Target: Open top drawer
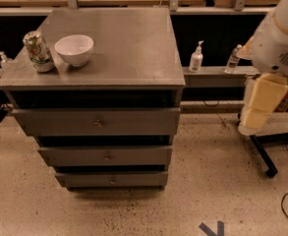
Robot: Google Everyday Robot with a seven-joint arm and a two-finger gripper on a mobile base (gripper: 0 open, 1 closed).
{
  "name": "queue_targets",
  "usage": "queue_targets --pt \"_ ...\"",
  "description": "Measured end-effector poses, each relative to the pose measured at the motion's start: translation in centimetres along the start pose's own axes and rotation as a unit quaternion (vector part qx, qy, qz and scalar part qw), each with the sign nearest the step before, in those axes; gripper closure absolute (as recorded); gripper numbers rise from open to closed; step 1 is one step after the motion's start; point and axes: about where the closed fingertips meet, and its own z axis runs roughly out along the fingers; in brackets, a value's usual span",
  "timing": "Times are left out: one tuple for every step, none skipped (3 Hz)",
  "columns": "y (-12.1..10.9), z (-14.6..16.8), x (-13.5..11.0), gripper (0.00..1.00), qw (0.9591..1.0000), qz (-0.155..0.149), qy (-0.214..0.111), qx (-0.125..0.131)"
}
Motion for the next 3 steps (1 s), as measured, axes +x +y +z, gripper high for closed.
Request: queue_targets --pt "0.8 5.7 -3.1 0.0 0.9982 -0.048 0.035 -0.01" --pt "0.8 5.5 -3.3 0.0 0.9983 -0.048 0.031 -0.007" --pt "1.4 7.4 -5.1 0.0 0.997 -0.076 -0.004 0.012"
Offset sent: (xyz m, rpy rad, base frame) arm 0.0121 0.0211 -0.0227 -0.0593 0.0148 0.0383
